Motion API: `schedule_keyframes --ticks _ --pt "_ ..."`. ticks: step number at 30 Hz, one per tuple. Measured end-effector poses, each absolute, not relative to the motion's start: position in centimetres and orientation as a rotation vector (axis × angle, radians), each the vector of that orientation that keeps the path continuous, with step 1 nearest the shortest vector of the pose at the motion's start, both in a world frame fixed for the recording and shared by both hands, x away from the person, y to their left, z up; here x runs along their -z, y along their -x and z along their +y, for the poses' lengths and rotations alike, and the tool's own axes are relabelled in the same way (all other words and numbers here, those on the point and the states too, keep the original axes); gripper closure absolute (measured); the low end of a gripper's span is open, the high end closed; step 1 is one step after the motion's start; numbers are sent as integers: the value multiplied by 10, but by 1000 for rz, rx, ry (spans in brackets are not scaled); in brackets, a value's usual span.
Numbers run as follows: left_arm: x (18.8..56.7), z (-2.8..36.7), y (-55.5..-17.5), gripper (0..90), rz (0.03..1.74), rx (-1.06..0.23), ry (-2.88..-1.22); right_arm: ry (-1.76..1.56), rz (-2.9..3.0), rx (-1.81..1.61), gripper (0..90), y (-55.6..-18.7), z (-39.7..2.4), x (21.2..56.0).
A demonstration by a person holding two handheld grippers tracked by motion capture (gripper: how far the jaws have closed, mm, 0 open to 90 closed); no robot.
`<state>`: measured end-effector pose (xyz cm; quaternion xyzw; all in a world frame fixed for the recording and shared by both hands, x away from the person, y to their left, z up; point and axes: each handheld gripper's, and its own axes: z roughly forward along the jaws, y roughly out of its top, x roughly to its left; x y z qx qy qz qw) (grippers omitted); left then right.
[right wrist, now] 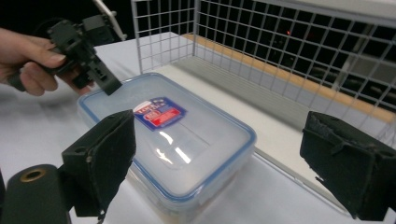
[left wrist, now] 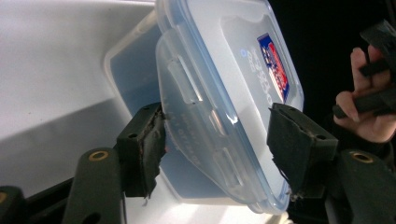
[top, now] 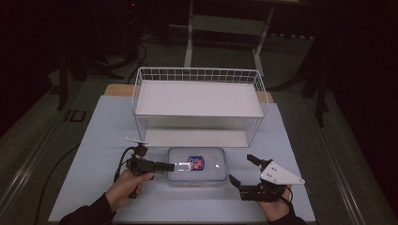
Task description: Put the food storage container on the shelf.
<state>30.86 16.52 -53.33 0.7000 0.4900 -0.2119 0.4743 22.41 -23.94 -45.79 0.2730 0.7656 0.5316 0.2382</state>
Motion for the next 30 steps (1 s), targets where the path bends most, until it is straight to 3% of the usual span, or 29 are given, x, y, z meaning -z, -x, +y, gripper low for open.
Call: schedule_keyframes --ticks 6,8,12,30 --pt "535 169 -309 417 1208 558 -1688 -803 2119 -1441 139 -229 -241 461" --pt "536 170 -309 425 1206 560 -1677 -840 2153 -1437 219 -232 -240 464" --pt "535 171 -307 447 1200 556 -1672 -913 2209 -1430 264 -238 -240 469" --pt "520 172 -293 528 1097 491 -1757 -1360 2363 -1639 301 -280 -250 493"
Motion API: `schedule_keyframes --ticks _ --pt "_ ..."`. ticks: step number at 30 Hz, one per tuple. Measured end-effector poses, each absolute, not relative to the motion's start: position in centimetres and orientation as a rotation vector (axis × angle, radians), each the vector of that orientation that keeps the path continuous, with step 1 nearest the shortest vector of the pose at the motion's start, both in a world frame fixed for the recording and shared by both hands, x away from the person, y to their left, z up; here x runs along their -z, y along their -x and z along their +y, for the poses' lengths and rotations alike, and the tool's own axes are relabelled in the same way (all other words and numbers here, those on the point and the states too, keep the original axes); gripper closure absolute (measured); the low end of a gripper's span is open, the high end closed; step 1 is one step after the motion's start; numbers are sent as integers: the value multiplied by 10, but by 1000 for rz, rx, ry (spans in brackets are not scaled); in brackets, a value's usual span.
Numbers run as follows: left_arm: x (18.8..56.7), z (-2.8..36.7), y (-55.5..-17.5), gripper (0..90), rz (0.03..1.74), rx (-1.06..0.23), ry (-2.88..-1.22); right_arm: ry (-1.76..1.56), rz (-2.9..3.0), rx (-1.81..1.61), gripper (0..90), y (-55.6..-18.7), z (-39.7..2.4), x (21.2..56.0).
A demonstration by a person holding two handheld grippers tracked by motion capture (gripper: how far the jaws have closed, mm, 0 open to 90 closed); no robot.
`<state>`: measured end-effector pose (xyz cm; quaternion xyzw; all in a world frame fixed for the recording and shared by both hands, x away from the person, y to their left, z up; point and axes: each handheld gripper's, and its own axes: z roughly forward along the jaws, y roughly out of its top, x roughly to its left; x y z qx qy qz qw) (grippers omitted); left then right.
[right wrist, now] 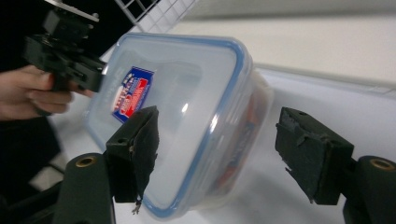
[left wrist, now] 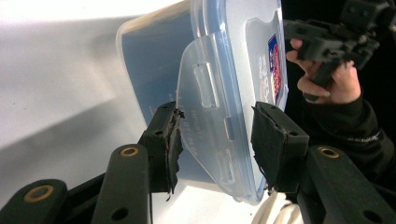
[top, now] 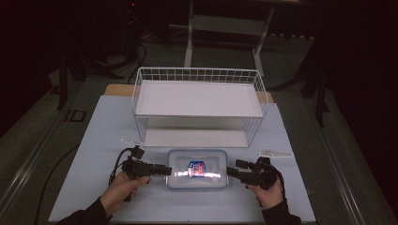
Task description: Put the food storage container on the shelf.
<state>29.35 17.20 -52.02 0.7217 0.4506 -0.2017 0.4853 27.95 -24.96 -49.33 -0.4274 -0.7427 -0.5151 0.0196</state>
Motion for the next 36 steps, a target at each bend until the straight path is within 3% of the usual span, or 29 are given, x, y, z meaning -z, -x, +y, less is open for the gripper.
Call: schedule_keyframes --ticks 8,11,12,15,36 --pt "514 170 -285 547 1050 437 -1808 1298 -2240 1494 357 -287 -250 505" --pt "514 170 -283 553 1049 437 -1805 1291 -2238 1481 411 -288 -249 507" --pt "514 170 -282 555 1047 440 -1803 1254 -2204 1472 492 -289 -250 508" --pt "514 170 -280 559 1040 432 -1809 1214 -2196 1448 518 -290 -248 509" --pt "514 170 -272 570 1038 411 -1790 1178 -2128 1418 542 -293 -249 512"
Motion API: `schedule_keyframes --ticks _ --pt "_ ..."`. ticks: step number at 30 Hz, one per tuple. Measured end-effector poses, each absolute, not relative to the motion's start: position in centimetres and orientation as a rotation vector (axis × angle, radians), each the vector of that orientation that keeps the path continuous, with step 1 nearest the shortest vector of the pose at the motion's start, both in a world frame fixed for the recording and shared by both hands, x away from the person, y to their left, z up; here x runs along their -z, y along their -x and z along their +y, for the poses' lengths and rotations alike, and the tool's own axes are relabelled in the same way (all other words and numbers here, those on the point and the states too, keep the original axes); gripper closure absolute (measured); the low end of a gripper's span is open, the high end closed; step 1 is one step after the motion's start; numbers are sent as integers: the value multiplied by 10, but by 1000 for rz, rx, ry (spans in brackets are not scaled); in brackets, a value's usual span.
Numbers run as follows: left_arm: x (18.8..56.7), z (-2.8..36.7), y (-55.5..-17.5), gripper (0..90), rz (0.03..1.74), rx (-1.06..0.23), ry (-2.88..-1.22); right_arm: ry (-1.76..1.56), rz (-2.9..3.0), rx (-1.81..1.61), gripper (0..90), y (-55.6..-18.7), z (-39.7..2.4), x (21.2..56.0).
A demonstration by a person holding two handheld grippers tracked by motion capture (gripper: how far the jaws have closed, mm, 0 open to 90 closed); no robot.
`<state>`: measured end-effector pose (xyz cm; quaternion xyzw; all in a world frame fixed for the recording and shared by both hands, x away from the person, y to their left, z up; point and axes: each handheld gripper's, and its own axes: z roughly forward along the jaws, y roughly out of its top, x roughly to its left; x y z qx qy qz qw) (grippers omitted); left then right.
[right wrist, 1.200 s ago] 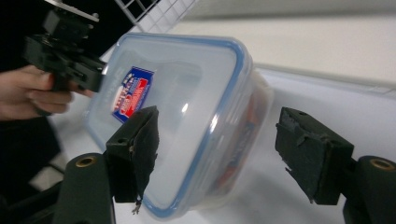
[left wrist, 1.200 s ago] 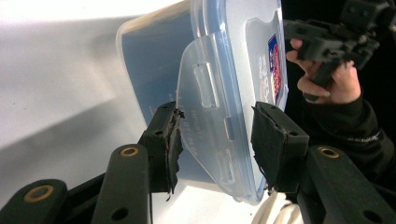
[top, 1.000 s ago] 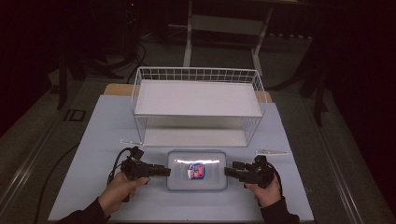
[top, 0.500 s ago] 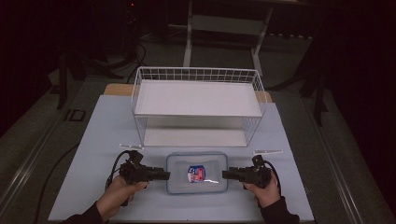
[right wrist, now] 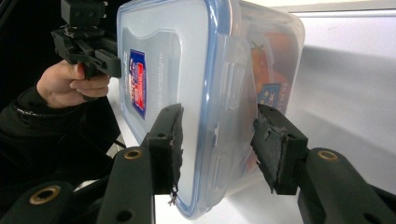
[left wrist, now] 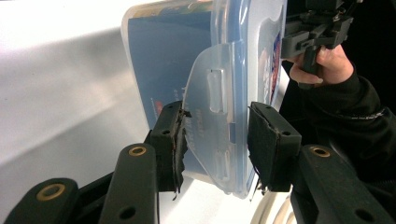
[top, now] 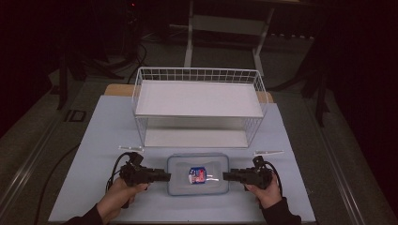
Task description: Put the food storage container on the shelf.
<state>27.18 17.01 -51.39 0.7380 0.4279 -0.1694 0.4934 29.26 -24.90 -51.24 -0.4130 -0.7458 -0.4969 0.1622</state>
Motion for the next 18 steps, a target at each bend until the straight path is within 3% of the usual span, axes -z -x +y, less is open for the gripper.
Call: schedule_keyframes --ticks 18 --pt "515 170 -270 570 1023 406 -1785 1168 -2123 1434 534 -293 -249 514"
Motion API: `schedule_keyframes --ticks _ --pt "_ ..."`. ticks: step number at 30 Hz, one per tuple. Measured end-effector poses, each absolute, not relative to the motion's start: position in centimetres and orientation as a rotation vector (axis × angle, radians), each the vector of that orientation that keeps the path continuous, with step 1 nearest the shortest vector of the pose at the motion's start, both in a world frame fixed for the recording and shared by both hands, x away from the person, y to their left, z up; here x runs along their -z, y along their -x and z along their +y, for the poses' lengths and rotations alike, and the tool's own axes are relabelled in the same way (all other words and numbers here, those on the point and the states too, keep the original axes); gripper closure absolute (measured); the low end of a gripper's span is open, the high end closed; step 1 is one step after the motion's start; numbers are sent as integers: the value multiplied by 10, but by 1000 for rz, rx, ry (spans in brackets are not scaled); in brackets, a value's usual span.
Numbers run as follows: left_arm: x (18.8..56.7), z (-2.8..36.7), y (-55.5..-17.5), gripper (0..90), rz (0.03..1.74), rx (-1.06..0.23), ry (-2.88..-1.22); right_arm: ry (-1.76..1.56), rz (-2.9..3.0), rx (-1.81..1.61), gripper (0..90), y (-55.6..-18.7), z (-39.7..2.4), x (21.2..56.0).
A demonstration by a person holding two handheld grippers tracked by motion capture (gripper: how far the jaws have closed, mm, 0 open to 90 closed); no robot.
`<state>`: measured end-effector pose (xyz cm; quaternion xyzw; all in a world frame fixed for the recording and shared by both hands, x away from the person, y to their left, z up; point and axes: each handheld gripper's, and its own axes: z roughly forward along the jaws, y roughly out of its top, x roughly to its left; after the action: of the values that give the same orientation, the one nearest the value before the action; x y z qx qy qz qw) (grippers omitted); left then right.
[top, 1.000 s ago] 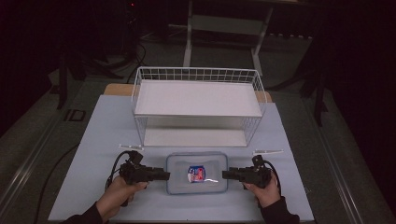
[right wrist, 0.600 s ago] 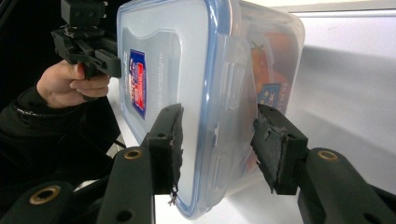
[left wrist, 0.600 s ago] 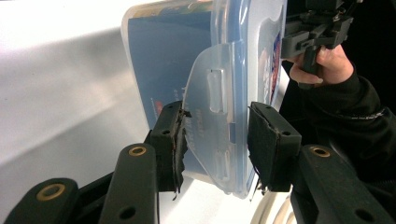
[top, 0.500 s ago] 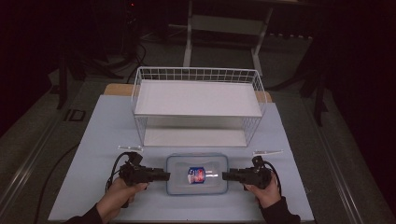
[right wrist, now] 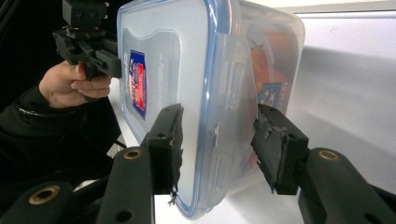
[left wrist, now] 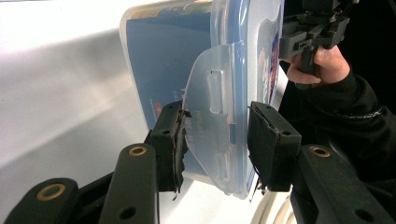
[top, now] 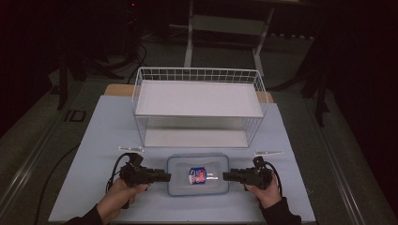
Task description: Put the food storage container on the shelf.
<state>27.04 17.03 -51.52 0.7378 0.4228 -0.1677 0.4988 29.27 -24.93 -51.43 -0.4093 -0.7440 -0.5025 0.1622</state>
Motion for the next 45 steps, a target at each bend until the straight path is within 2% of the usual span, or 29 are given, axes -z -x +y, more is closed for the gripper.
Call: schedule_keyframes --ticks 15,33,45 --pt "501 165 -271 572 1013 349 -1786 1185 -2130 1481 547 -290 -252 503" --pt "475 162 -305 570 1011 278 -1727 1212 -2176 1525 535 -322 -252 473" --pt "481 156 -323 567 1026 214 -1699 1245 -2194 1562 521 -346 -252 473"
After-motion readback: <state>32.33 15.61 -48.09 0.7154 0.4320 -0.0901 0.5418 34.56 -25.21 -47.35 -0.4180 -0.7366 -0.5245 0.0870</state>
